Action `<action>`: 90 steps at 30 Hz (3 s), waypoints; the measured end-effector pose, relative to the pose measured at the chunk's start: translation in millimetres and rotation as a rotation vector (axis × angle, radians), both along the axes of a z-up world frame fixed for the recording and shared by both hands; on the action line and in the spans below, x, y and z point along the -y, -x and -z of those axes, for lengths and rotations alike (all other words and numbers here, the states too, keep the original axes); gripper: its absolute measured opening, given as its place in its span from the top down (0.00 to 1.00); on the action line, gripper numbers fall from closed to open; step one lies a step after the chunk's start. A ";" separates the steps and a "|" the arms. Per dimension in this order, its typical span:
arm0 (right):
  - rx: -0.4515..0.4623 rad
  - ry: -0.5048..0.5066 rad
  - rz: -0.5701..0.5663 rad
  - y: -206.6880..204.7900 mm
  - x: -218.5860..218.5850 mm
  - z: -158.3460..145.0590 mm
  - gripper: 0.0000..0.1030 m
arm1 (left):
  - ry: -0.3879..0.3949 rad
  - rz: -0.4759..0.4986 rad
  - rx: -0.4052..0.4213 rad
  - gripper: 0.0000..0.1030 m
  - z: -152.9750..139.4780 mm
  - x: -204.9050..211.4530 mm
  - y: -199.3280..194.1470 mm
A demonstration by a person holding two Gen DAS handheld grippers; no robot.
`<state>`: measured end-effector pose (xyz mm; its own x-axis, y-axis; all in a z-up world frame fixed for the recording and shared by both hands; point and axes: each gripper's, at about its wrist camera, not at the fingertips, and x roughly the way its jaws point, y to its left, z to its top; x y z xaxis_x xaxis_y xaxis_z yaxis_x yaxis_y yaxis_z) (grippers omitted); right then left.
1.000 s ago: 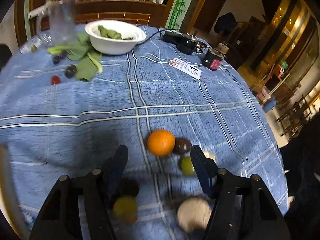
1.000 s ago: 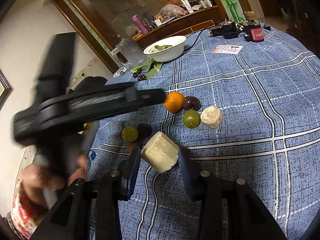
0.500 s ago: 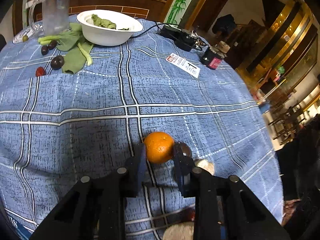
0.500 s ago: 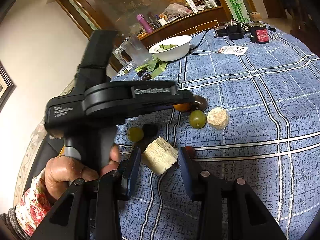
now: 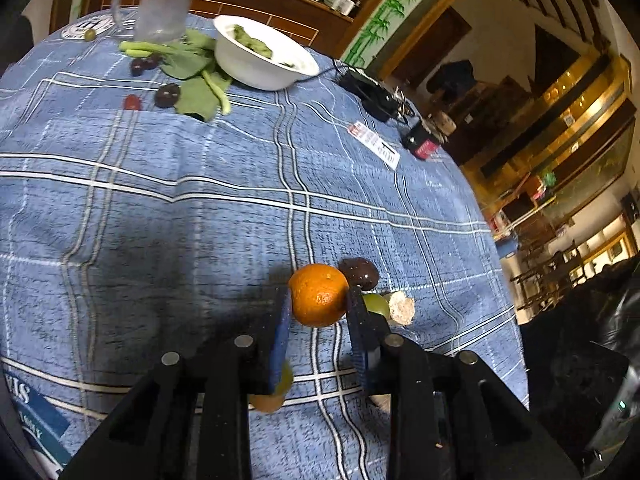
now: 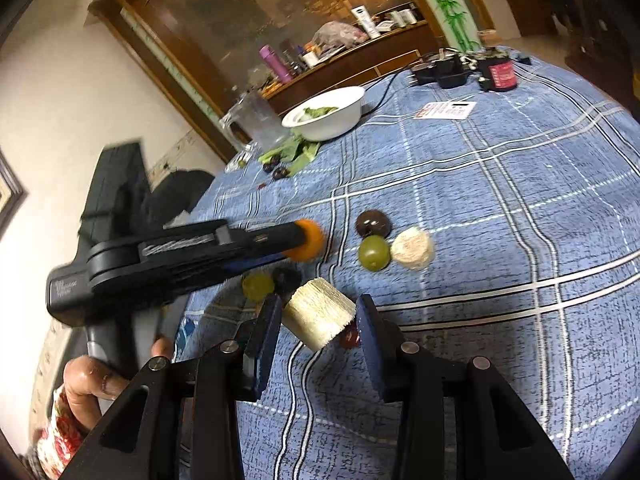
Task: Organize fruits
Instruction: 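Carry the orange and cube to the tray while both tools release them inside, then grasp the dark red date with the right tool while the left tool grasps a green grape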
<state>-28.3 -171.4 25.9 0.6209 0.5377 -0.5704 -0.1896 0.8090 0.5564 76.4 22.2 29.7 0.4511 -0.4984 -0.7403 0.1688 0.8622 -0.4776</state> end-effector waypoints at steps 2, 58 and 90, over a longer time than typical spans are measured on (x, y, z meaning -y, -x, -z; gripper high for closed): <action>-0.014 -0.040 0.008 -2.6 6.7 2.6 0.60 | -0.003 -0.007 0.009 0.75 -2.3 -4.2 -0.5; 0.080 0.152 -0.269 82.0 -189.9 -50.4 0.46 | -0.216 -0.514 0.225 0.31 -61.9 -212.9 222.8; -0.069 0.315 0.072 26.1 -18.3 -4.2 0.40 | -0.242 -0.170 0.181 0.25 -49.6 -54.5 149.5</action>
<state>-54.4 -153.1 30.1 0.6052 0.2847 -0.7434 -0.0966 0.9532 0.2864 -73.0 76.7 79.3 0.6476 -0.2246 -0.7281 0.0766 0.9699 -0.2310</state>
